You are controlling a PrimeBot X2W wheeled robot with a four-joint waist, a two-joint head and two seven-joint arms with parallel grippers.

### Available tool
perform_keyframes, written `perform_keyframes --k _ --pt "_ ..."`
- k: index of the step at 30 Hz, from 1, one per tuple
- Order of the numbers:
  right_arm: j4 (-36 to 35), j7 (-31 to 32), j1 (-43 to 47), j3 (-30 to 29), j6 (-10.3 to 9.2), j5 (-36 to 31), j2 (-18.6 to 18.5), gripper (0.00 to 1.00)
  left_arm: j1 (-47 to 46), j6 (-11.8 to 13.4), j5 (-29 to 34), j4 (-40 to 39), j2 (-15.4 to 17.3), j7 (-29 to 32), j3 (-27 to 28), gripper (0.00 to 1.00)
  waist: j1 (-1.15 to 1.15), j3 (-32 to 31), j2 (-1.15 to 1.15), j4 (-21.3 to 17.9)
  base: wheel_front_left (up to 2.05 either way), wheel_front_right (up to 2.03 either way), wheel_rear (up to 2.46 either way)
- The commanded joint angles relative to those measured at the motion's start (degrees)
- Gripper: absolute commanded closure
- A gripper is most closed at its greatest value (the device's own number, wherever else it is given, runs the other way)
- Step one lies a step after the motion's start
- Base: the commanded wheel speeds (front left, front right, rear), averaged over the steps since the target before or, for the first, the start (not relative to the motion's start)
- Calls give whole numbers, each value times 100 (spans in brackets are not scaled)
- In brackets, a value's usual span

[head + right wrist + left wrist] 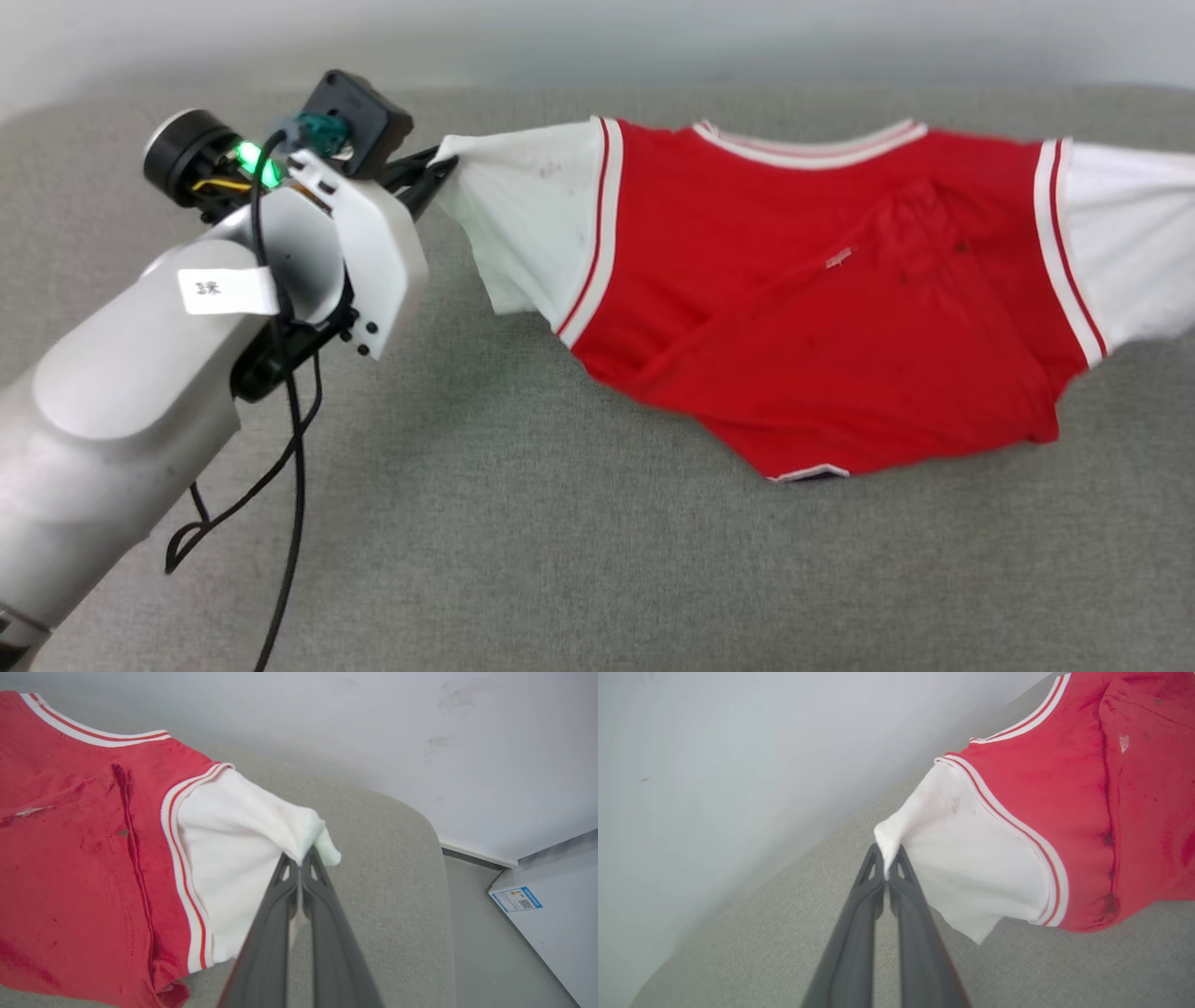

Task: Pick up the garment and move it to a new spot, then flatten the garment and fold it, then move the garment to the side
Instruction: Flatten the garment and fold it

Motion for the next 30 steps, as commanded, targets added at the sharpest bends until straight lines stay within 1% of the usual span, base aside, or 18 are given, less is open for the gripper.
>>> perform_keyframes --k 1,5,10,16,19,23,30 --pt "-11 -96 -85 -29 -8 -31 -6 100 62 53 14 -43 58 -58 33 100 0 -311 0 -9 0 0 0" --pt "-130 -408 -209 -26 -8 -143 59 100 70 196 84 -340 276 -230 148 100 0 -637 0 -9 0 0 0" --pt "-278 -764 -469 -269 -8 -335 152 100 -98 416 194 -806 531 -380 333 100 0 -938 0 20 0 0 0" --pt "-336 -992 -905 -515 -8 -720 351 100 -346 602 275 -1123 710 -477 563 100 0 -1189 0 56 0 0 0" --pt "-282 -1026 -1145 -539 -8 -913 473 100 -498 646 273 -1171 701 -467 642 100 0 -1242 0 67 0 0 0" --pt "-209 -1013 -1512 -485 -8 -1073 618 100 -721 590 280 -1070 630 -444 701 100 0 -1227 0 90 0 0 0" --pt "22 -979 -2141 -369 -8 -1324 849 100 -1122 476 285 -664 407 -552 789 100 0 -904 0 129 0 0 0"
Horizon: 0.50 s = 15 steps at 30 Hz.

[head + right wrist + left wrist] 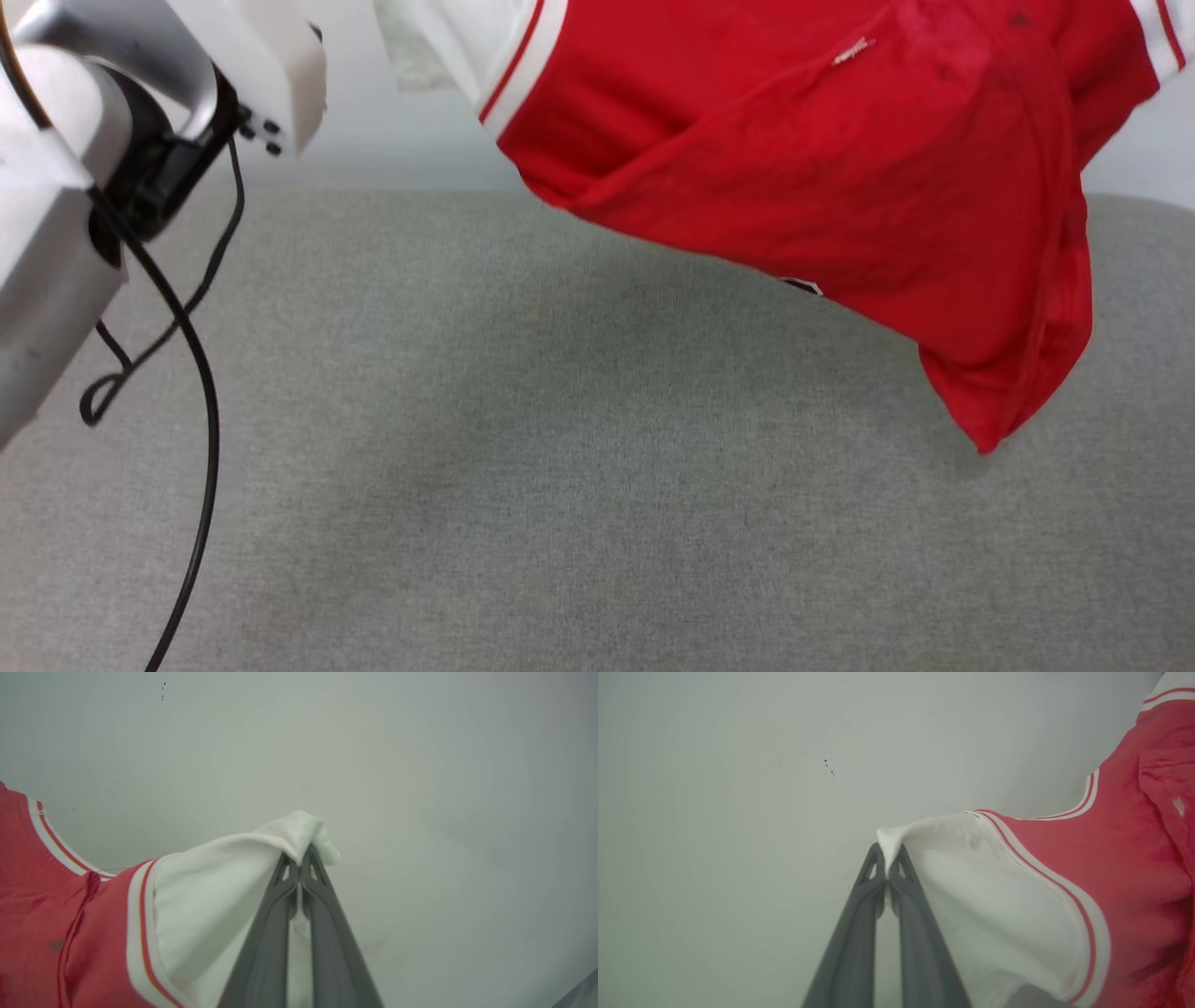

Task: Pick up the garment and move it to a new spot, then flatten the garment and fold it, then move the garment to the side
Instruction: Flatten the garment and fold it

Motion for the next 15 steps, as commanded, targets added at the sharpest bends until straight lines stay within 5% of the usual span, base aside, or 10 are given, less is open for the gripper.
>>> perform_keyframes --k 1,15 --pt "57 -2 -174 18 -8 -54 61 100 -108 -41 6 80 -55 -36 25 100 0 162 0 19 0 0 0" --pt "1285 -271 -3005 266 -8 -1159 558 100 -2186 -436 246 1887 -766 -514 452 100 0 2047 0 110 0 0 0"
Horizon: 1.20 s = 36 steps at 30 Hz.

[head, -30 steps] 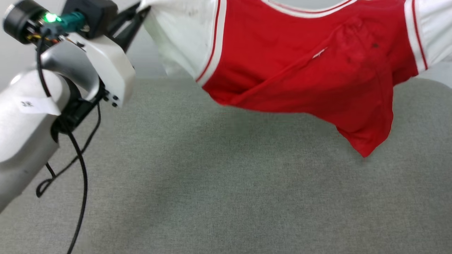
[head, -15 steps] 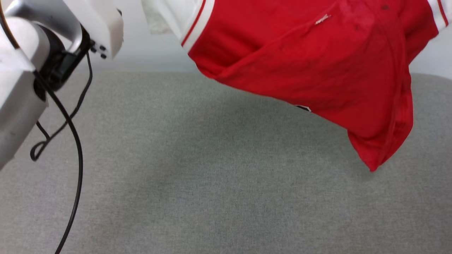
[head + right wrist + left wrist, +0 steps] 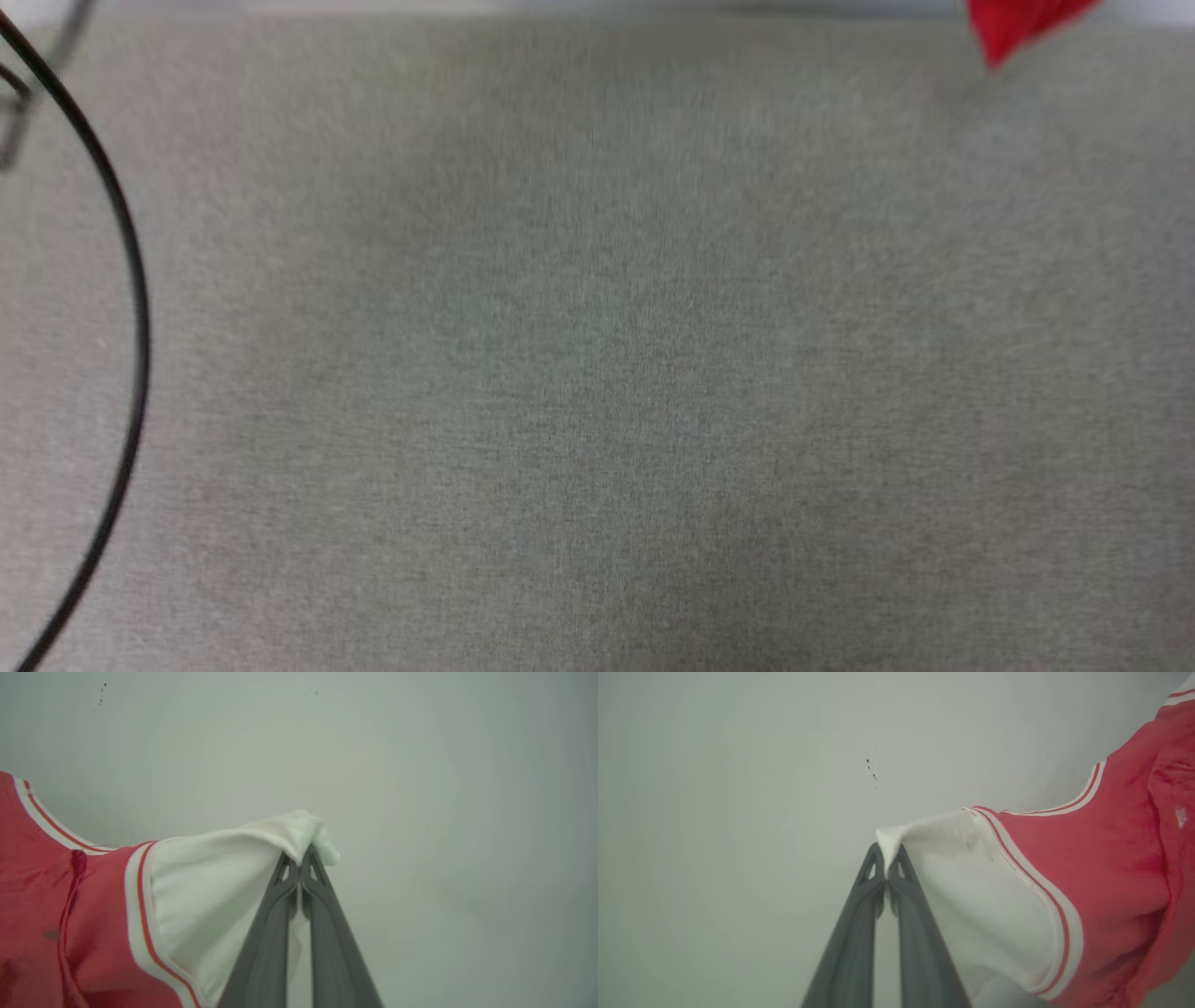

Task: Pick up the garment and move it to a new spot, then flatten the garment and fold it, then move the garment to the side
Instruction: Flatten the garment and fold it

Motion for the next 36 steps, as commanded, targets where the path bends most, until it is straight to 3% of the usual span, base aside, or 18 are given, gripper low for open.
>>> perform_keyframes --k 1,9,18,28,36 --pt "260 -181 -527 -101 -10 -207 124 100 -452 -59 95 288 -110 -156 90 100 -1 747 0 35 0 0 0" --pt "1219 -826 -1900 -375 -10 -833 508 100 -1663 -249 271 1307 -470 -656 221 100 -1 1613 0 74 0 0 0" --pt "1988 -1297 -2110 -230 -10 -927 863 100 -1618 -402 200 2026 -724 -1154 192 100 -1 2087 0 93 0 0 0" --pt "2582 -2073 -963 332 -10 -458 1196 100 -463 -548 9 2435 -834 -1520 206 100 -1 1869 0 72 0 0 0" --pt "2312 -2443 737 1184 -10 441 980 100 1294 -499 115 1654 -713 -1544 553 100 -1 1203 0 77 0 0 0"
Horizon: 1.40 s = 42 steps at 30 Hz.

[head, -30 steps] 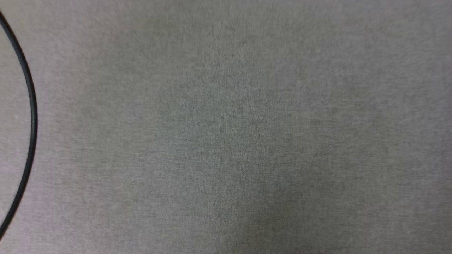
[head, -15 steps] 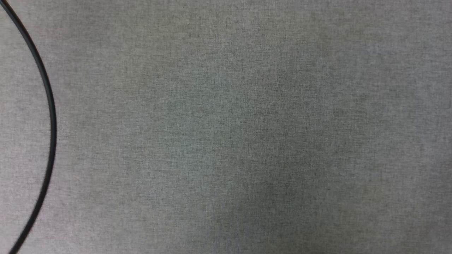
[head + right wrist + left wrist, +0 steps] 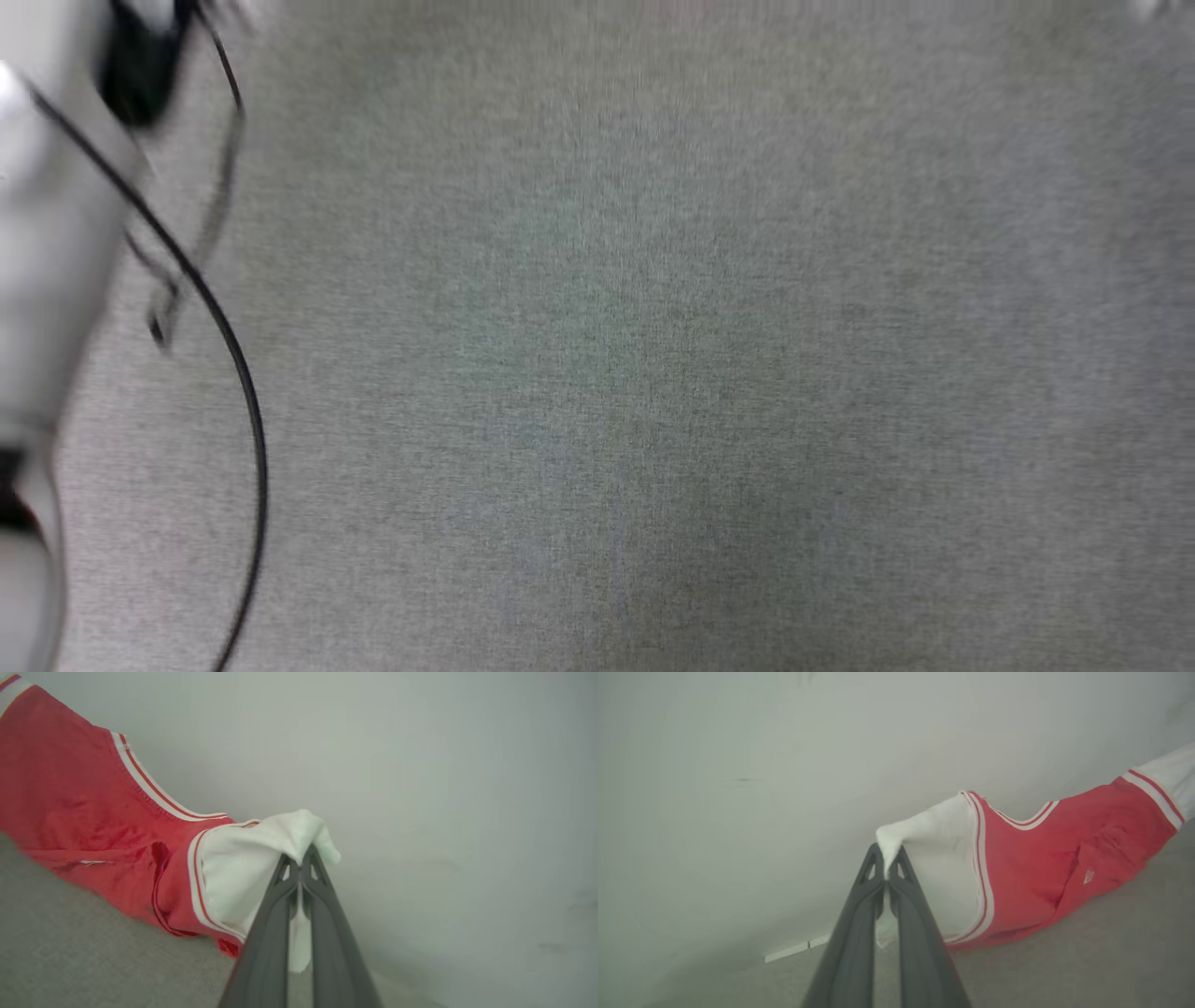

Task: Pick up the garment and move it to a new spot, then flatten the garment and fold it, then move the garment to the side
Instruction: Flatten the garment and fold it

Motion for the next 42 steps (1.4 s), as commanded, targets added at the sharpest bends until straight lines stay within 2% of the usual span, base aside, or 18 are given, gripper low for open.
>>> perform_keyframes --k 1,11,16,20,27,33,42 --pt "-133 -63 424 137 -8 212 -90 100 460 42 51 -192 53 -38 71 100 -1 -334 0 5 0 0 0" --pt "-1227 -168 2747 679 -8 1273 -704 100 3371 482 152 -1810 396 -34 646 100 -1 -1525 0 -104 0 0 0" --pt "-1665 -172 3822 587 -8 1563 -944 100 4698 759 83 -2502 560 -28 823 100 -1 -2044 0 -142 0 0 0" --pt "-1970 -180 4583 363 -8 1645 -1003 100 5588 1019 -64 -2998 634 -28 974 100 -1 -2382 0 -166 0 0 0" --pt "-2633 -159 6126 -325 -8 1526 -916 100 7015 1447 -318 -3775 679 -28 1157 100 -1 -2874 0 -175 0 0 0" --pt "-3437 101 7430 -1278 -8 1291 -738 100 7975 1780 -465 -4264 795 -29 1410 100 -1 -3150 0 -183 0 0 0" --pt "-5007 796 9100 -2820 -8 585 -40 100 8877 2053 -569 -4869 912 -29 1696 100 -1 -3337 0 -171 0 0 0"
